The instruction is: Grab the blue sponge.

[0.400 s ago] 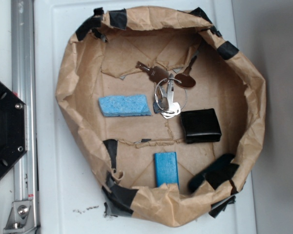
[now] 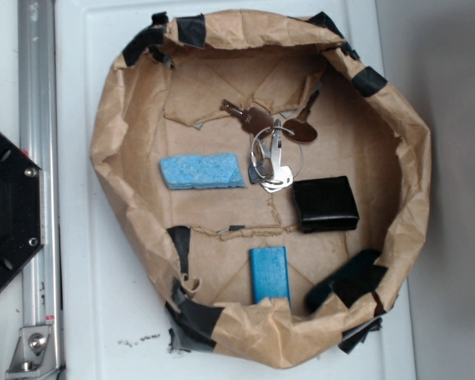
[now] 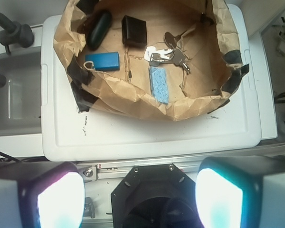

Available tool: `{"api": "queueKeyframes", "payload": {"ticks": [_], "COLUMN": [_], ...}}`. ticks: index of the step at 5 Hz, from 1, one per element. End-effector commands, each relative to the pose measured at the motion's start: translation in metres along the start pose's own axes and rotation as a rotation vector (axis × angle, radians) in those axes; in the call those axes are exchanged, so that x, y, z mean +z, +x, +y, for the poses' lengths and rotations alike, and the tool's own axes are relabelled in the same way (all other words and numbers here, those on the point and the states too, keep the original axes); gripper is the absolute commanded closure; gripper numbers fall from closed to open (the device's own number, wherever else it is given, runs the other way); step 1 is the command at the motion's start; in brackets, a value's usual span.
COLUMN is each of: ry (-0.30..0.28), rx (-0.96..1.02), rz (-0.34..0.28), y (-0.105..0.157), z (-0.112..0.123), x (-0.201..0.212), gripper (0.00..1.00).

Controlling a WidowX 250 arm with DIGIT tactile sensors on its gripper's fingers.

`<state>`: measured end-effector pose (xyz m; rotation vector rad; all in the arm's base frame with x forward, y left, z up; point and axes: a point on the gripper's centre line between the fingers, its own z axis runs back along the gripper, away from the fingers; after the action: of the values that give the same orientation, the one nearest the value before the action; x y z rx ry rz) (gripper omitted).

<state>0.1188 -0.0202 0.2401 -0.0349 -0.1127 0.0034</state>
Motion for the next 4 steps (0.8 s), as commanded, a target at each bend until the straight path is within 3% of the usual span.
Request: {"api": "queueKeyframes", "payload": {"ticks": [1, 2, 3, 4], "ry": [0.026, 0.053, 0.058, 0.009], "rx": [-0.028, -0.084, -0.154, -0.314], "rz": [-0.009, 0.082, 0.188, 0.21], "y": [0.09, 0.123, 0.104, 0.073], "z": [0.027, 0.035, 0.05, 0.046], "x": [-0.085, -0.142, -0.194, -0.218], "gripper": [0.0, 0.0, 0.0, 0.0]}}
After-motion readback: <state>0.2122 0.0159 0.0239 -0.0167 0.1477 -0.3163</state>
